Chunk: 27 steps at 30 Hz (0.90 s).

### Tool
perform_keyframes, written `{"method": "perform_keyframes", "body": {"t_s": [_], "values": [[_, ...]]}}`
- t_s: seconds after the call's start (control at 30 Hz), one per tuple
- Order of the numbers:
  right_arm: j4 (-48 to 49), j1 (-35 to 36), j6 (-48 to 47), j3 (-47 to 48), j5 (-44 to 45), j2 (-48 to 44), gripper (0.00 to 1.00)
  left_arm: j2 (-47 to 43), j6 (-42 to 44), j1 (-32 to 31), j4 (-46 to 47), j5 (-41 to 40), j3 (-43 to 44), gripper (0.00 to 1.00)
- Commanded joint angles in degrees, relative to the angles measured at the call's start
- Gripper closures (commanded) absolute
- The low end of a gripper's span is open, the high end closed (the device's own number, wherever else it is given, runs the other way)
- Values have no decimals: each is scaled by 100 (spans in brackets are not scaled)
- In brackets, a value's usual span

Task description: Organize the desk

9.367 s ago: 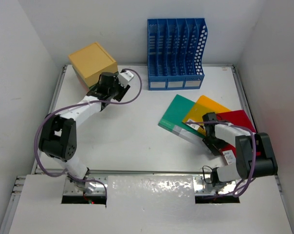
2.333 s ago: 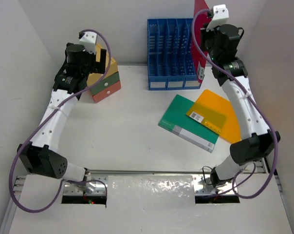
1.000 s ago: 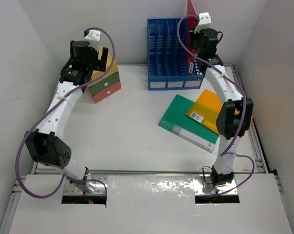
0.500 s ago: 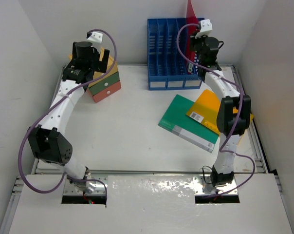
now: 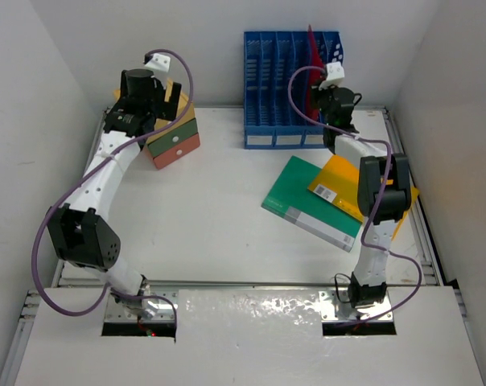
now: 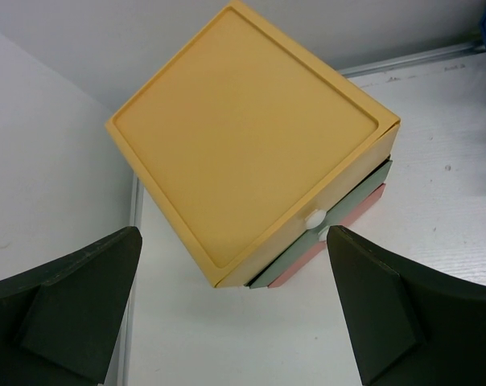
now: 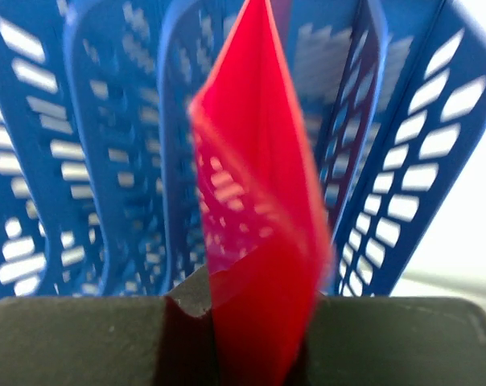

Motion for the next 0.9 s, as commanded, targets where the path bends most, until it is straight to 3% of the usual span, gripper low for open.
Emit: {"method": "perform_keyframes", "body": {"t_s": [0.0,0.03,0.07,0.17,0.27,0.4,0.5,0.63,0.87], "values": [[106,24,140,-354,-74,-142,99,1,-1,73,165,31,125,0],[36,24,114,-373,-13,-151,92,-8,-10,73,156,49,124,0],[-191,33,88,-373,66,-168,74,-8,-19,73,165,75,124,0],[-675,24,-79,-347,32,-299,40,-43,-28,73,156,137,89,0],[-1062,33,-308,-303,-117,-536,29,-113,-10,64,173,198,28,1],[-2221,50,-466,-276,-258,-1299,5,-184,-54,64,208,286,-25,1],[-3311,59,-713,-477,-110,-1827,1,-271,-63,73,226,479,-165,0],[-4567,33,-345,-1259,627,-3038,1,-351,-28,64,183,1014,-297,1],[-5273,-432,921,-3305,999,-4412,1,-605,25,-75,-143,2552,-324,0]]}}
